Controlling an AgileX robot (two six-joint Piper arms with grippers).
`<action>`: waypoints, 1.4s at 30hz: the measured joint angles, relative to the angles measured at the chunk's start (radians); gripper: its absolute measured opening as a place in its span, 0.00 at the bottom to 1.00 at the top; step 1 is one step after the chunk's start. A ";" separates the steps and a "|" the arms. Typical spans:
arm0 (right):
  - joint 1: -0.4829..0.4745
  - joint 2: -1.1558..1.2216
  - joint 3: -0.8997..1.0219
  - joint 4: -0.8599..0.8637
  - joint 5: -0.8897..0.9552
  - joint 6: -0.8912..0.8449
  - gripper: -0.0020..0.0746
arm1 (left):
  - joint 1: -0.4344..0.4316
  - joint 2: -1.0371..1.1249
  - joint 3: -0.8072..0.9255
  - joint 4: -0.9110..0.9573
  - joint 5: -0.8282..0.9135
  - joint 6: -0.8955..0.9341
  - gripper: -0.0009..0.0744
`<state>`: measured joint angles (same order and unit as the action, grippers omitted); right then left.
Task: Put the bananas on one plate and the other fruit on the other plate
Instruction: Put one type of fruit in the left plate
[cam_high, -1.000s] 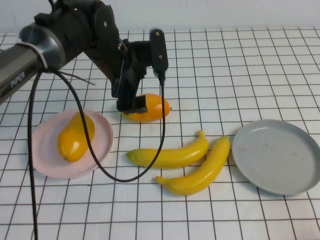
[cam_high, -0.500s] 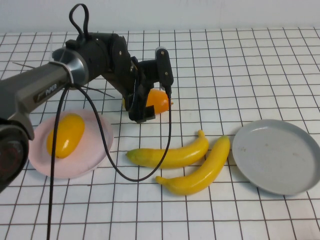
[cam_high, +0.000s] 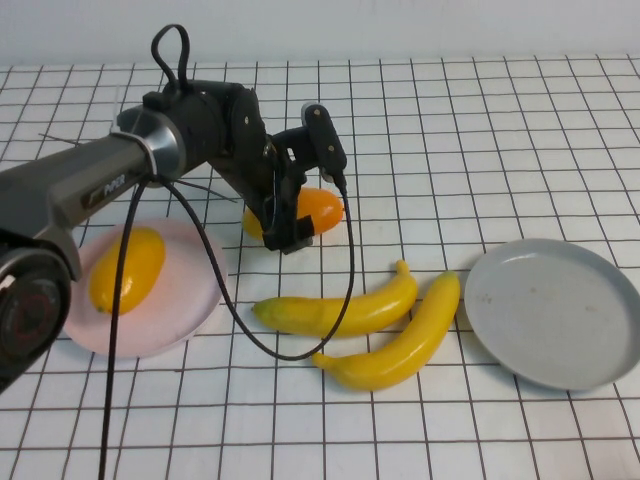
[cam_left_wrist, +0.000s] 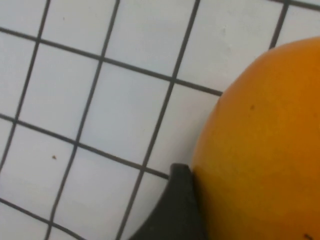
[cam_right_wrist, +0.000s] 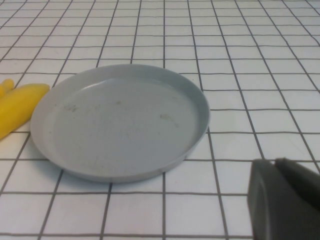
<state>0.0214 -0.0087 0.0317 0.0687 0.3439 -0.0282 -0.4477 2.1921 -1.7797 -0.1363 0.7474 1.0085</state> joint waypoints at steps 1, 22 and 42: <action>0.000 0.000 0.000 0.000 0.000 0.000 0.01 | 0.000 -0.002 0.000 0.000 0.008 -0.025 0.80; 0.000 0.000 0.000 0.000 0.000 0.000 0.01 | 0.057 -0.190 0.021 0.116 0.473 -0.701 0.72; 0.000 0.000 0.000 0.000 0.000 0.000 0.01 | 0.198 -0.211 0.250 0.019 0.405 -0.779 0.87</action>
<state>0.0214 -0.0091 0.0317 0.0687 0.3439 -0.0282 -0.2493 1.9807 -1.5299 -0.1177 1.1525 0.2295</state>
